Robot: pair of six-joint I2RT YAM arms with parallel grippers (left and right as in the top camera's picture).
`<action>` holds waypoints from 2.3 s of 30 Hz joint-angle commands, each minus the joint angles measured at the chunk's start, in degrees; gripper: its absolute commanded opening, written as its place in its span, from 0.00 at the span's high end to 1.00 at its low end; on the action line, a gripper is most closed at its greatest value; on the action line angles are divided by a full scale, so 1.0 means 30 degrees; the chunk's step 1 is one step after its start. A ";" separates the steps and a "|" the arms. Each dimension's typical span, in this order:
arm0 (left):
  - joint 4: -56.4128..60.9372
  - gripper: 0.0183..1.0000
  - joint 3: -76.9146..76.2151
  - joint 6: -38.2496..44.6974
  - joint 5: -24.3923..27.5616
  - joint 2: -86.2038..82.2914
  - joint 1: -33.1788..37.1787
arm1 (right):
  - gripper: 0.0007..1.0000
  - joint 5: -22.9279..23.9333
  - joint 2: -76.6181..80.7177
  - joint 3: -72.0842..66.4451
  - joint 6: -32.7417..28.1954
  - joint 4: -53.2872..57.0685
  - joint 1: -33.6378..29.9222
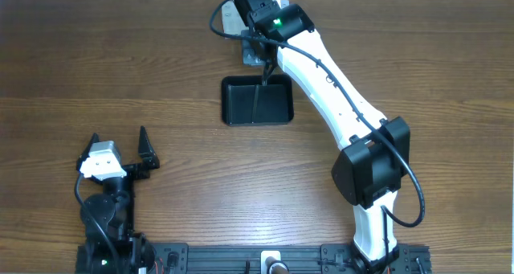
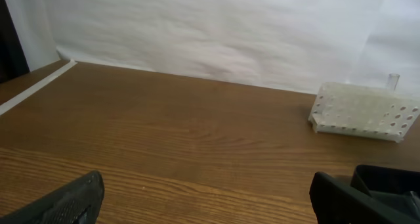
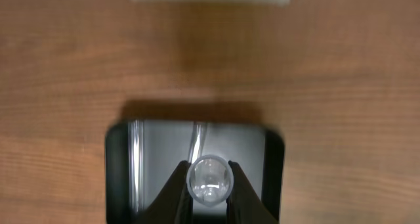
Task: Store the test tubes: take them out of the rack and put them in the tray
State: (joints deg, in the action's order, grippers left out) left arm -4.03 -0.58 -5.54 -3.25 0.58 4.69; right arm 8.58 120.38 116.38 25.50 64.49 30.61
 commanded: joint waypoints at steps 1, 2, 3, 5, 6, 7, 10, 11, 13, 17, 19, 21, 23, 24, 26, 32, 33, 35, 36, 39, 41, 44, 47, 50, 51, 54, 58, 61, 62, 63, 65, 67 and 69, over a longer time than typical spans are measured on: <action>0.0029 0.00 0.0080 0.0219 0.0058 -0.0138 0.0138 | 0.90 -0.1231 -0.0794 0.0321 0.1144 0.1290 0.0153; 0.0029 0.00 0.0080 0.0219 0.0058 -0.0138 0.0138 | 0.90 -0.1311 -0.0794 0.0321 0.1158 0.1654 0.0153; 0.0029 0.00 0.0080 0.0219 0.0058 -0.0138 0.0138 | 0.90 -0.1377 -0.0787 0.0313 0.1151 0.1814 0.0153; 0.0029 0.00 0.0080 0.0219 0.0058 -0.0138 0.0138 | 0.90 -0.1435 -0.0787 0.0313 0.1239 0.2302 0.0153; 0.0029 0.00 0.0080 0.0219 0.0058 -0.0138 0.0138 | 0.89 -0.1443 -0.0787 0.0313 0.1290 0.2499 0.0153; 0.0029 0.00 0.0080 0.0219 0.0058 -0.0138 0.0138 | 0.89 -0.1435 -0.0765 0.0313 0.1290 0.2747 0.0146; 0.0029 0.00 0.0080 0.0219 0.0058 -0.0138 0.0138 | 0.89 -0.1428 -0.0707 0.0313 0.1290 0.3096 0.0066; 0.0029 0.00 0.0080 0.0219 0.0058 -0.0138 0.0138 | 0.89 -0.1421 -0.0663 0.0306 0.1290 0.3177 0.0044; 0.0029 0.00 0.0080 0.0219 0.0058 -0.0138 0.0138 | 0.89 -0.1421 -0.0546 0.0306 0.1290 0.3315 -0.0036; 0.0029 0.00 0.0080 0.0219 0.0058 -0.0138 0.0138 | 0.88 -0.1428 -0.0044 0.0306 0.1282 0.3526 -0.0189; 0.0022 0.00 0.0080 0.0219 0.0058 -0.0138 0.0138 | 0.88 -0.1421 0.0306 0.0306 0.1282 0.3490 -0.0197; 0.0029 0.00 0.0080 0.0219 0.0058 -0.0138 0.0138 | 0.88 -0.1421 0.0648 0.0306 0.1282 0.3417 -0.0211; 0.0029 0.00 0.0080 0.0219 0.0058 -0.0138 0.0138 | 0.87 -0.1421 0.0911 0.0299 0.1282 0.3300 -0.0211; 0.0029 0.00 0.0080 0.0219 0.0058 -0.0138 0.0138 | 0.87 -0.1421 0.1086 0.0306 0.1282 0.3213 -0.0211; 0.0022 0.00 0.0080 0.0219 0.0058 -0.0138 0.0138 | 0.87 -0.1421 0.1319 0.0306 0.1282 0.3096 -0.0211; 0.0029 0.00 0.0080 0.0219 0.0058 -0.0138 0.0138 | 0.87 -0.1421 0.2106 0.0306 0.1290 0.2805 -0.0277; 0.0029 0.00 0.0080 0.0219 0.0058 -0.0138 0.0138 | 0.87 -0.1421 0.2149 0.0299 0.1290 0.2747 -0.0306; 0.0029 0.00 0.0080 0.0219 0.0058 -0.0138 0.0138 | 0.88 -0.1421 0.2331 0.0299 0.1297 0.2528 -0.0393; 0.0029 0.00 0.0080 0.0219 0.0058 -0.0138 0.0138 | 0.88 -0.1421 0.2412 0.0299 0.1311 0.2441 -0.0437; 0.0029 0.00 0.0080 0.0219 0.0058 -0.0138 0.0138 | 0.88 -0.1428 0.2659 0.0299 0.1647 0.2208 -0.0554; 0.0029 0.00 0.0080 0.0219 0.0058 -0.0138 0.0138 | 0.88 -0.1421 0.2871 0.0299 0.1931 0.2193 -0.0590; 0.0029 0.00 0.0080 0.0219 0.0058 -0.0138 0.0138 | 0.88 -0.1428 0.3286 0.0299 0.1923 0.2171 -0.0612; 0.0029 0.00 0.0080 0.0219 0.0058 -0.0138 0.0138 | 0.88 -0.1421 0.3723 0.0299 0.1923 0.2062 -0.0605; 0.0029 0.00 0.0080 0.0219 0.0058 -0.0138 0.0138 | 0.88 -0.1501 0.4116 0.0299 0.1923 0.1785 -0.0605; 0.0029 0.00 0.0080 0.0219 0.0058 -0.0138 0.0138 | 0.88 -0.1530 0.4211 0.0299 0.1931 0.1705 -0.0605; 0.0029 0.00 0.0080 0.0219 0.0058 -0.0138 0.0138 | 0.88 -0.1559 0.4510 0.0299 0.1923 0.1479 -0.0605; 0.0029 0.00 0.0080 0.0219 0.0058 -0.0138 0.0138 | 0.88 -0.1552 0.4852 0.0299 0.1923 0.1341 -0.0605; 0.0029 0.00 0.0080 0.0219 0.0058 -0.0138 0.0138 | 0.88 -0.1552 0.5056 0.0291 0.1923 0.1158 -0.0641; 0.0029 0.00 0.0080 0.0219 0.0058 -0.0138 0.0138 | 0.88 -0.1552 0.5129 0.0291 0.1923 0.1064 -0.0656; 0.0029 0.00 0.0080 0.0219 0.0058 -0.0138 0.0138 | 0.88 -0.1552 0.5158 0.0291 0.1923 0.1027 -0.0685; 0.0029 0.00 0.0080 0.0219 0.0058 -0.0138 0.0138 | 0.88 -0.1552 0.5246 0.0277 0.1923 0.0838 -0.0685; 0.0029 0.00 0.0080 0.0219 0.0058 -0.0138 0.0138 | 0.88 -0.1552 0.5348 0.0255 0.1923 0.0678 -0.0699; 0.0029 0.00 0.0080 0.0219 0.0058 -0.0138 0.0138 | 0.87 -0.1552 0.5457 0.0255 0.1923 0.0634 -0.0714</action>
State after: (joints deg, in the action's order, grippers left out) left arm -4.03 -0.58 -5.54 -3.25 0.58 4.69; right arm 4.36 135.09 116.38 30.87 66.74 28.91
